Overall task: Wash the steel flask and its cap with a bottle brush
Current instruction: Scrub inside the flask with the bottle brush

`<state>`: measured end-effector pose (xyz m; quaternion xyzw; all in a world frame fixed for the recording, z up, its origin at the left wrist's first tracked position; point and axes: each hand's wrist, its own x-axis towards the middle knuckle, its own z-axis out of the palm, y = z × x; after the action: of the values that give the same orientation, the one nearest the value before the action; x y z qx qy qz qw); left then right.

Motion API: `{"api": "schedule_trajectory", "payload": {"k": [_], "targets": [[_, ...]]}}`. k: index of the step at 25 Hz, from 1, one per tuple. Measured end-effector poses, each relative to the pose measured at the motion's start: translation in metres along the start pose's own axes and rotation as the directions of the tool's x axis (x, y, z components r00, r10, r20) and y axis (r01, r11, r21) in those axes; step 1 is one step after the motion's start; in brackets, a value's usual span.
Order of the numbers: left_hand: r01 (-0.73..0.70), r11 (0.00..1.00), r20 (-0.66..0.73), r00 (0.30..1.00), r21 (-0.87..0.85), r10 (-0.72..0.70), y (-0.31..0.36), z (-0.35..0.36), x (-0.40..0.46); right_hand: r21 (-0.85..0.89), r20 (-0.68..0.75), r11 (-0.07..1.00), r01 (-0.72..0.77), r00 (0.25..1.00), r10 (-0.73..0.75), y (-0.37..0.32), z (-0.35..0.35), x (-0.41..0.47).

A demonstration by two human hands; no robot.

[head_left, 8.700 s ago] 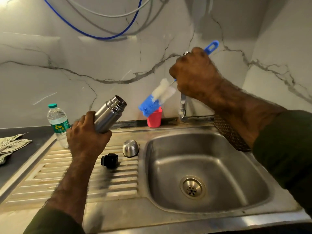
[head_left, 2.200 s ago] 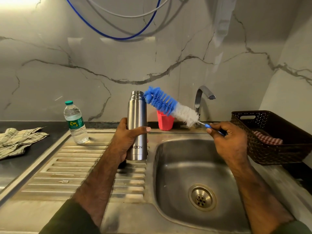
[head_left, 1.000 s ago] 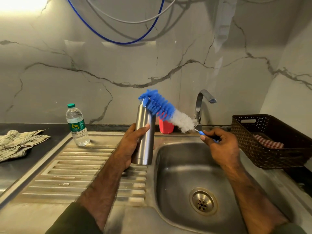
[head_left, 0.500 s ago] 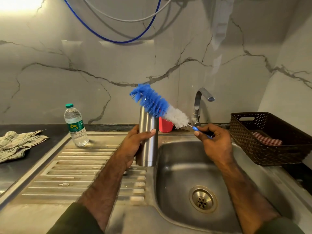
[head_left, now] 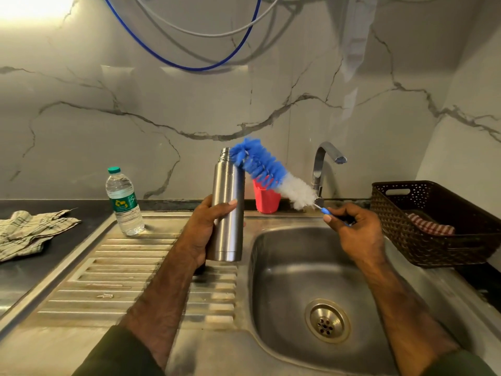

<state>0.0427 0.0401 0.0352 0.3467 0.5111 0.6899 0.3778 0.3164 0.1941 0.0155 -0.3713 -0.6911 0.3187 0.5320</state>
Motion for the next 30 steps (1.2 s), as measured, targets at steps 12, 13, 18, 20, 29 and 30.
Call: {"api": "schedule_trajectory", "payload": {"k": [12,13,18,20,29,30], "targets": [[-0.005,1.000,-0.064,0.998,-0.012,0.004,0.003,0.004,0.001,0.024,0.021,0.999,0.040,0.999,-0.040,0.000,0.002,-0.004],[0.000,1.000,-0.034,0.999,-0.014,0.000,0.002,0.005,0.002,0.026,0.024,0.998,0.051,0.998,-0.052,-0.002,0.005,-0.005],[0.055,0.998,0.006,0.998,-0.027,-0.055,0.000,0.010,-0.002,0.049,0.011,0.998,0.036,0.999,-0.036,-0.004,0.011,-0.004],[0.063,0.996,-0.011,0.998,-0.058,-0.064,0.006,0.003,-0.003,0.029,0.008,1.000,0.000,1.000,0.000,0.004,0.002,-0.002],[0.006,1.000,-0.017,1.000,0.031,-0.005,-0.001,0.001,0.002,0.013,0.033,0.999,0.037,0.999,-0.038,0.006,0.009,-0.002],[0.017,0.999,-0.009,1.000,0.043,-0.016,-0.001,0.000,0.002,0.012,0.029,0.999,0.035,0.999,-0.035,0.007,0.007,-0.002]]}}
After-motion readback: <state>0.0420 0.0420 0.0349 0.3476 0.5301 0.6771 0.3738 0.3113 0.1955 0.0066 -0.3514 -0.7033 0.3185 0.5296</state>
